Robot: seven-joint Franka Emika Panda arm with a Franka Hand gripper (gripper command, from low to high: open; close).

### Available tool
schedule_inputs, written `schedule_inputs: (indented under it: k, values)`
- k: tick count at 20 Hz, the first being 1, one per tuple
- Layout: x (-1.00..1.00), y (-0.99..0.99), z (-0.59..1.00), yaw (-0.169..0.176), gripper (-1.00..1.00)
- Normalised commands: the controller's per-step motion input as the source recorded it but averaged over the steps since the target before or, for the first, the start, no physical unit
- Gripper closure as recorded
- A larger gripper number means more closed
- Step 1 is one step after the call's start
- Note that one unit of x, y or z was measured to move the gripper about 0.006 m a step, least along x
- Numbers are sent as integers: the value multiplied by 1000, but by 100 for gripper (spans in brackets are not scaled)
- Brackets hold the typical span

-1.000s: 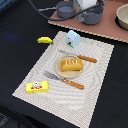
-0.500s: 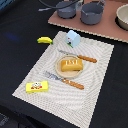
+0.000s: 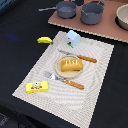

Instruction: Interact with the objects in diverse but meaningful ways.

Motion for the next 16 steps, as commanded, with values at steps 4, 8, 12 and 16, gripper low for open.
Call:
schedule_inputs:
  k: [4, 8, 12, 16]
  values:
    - [-69, 122, -264, -141, -100]
    - [-224, 213, -315, -102, -100]
    - [-374, 311, -356, -56, -100]
    - [-262, 279, -382, -53, -100]
